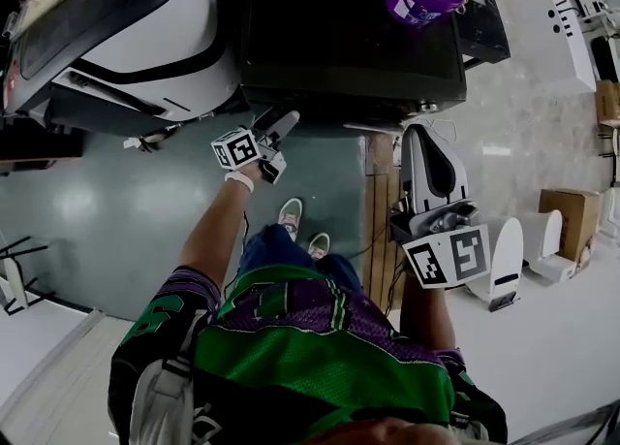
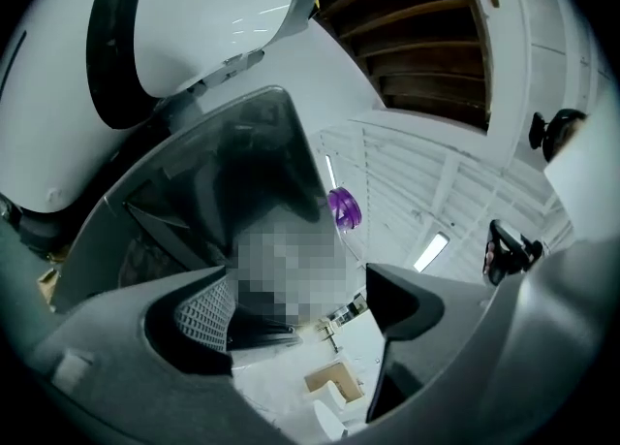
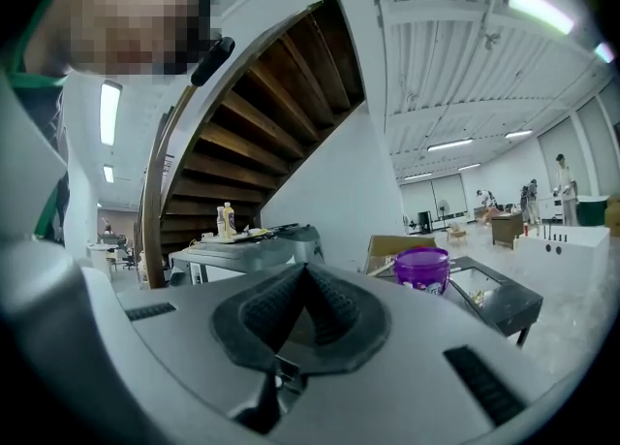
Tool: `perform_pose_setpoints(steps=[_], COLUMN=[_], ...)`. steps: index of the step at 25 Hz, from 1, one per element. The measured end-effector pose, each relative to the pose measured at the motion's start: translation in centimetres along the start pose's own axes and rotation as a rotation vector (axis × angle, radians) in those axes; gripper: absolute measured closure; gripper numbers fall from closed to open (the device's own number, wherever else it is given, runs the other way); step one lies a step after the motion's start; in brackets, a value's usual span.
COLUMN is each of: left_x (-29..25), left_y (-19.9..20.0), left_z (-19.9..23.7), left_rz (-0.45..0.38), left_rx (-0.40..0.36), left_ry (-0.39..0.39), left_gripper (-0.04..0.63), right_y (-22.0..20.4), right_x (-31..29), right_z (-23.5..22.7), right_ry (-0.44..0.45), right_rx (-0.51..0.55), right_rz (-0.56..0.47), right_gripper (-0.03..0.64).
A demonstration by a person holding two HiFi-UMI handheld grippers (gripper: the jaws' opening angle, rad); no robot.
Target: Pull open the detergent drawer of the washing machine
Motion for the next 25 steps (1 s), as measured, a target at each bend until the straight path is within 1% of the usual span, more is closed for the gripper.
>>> perform_pose_setpoints(steps=[3, 5, 8, 11, 16, 19, 21, 25], left_x=[-0.8, -1.3, -2.0, -2.6, -2.8, -2.7, -2.6, -2.5], left_y=[-0.1, -0.3, -0.3, 0.1, 0.6, 0.7, 0.7, 0.4], left_z=[1.7, 2.2, 2.0, 1.8, 2.1, 1.7, 1.7, 1.5], left_rz=[0.009, 0.036, 0.065, 0.049, 0.019, 0.015, 0.019, 0.030], left_rx=[0.012, 0.011, 0.002, 0.010, 0.059, 0.075, 0.082, 0.064], left_ry=[-0.004, -0.015, -0.062, -0.103, -0.135, -0.160, -0.157, -0.159], left_gripper=[0.184, 0.184, 0.183, 0.183, 0.183, 0.183, 0.183, 0.183], right_y=[-0.8, -1.2, -1.6, -1.9, -2.0, -2.1, -2.3, -2.6], right_x=[-0.2, -0.3, -0.1, 0.0, -0.2, -0.4, -0.4, -0.1], right_z=[0.1, -0.1, -0.5, -0.8, -0.6, -0.4, -0.3, -0.2], right_ry=[-0.016, -0.030, -0.055, -0.073, -0.076, -0.070, -0.067, -0.069], right_rx=[-0.003, -0.006, -0.008, -0.008, -0.007, -0.002, 0.001, -0.007], right_rz=[0.011, 0.019, 0.027, 0.035, 0.043, 0.050, 0.057, 0.062], right_gripper=[0.615, 0.615, 0.615, 0.615, 0.615, 0.615, 0.615, 0.615])
Point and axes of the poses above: the fingertips, and each gripper's own axes: x backward along the fingers, z to its left, y out of its top, the point moved 4 cm from there along x, backward along the fingers, and after that the axes turned 3 degrees about -x, right-handed, at the moved point
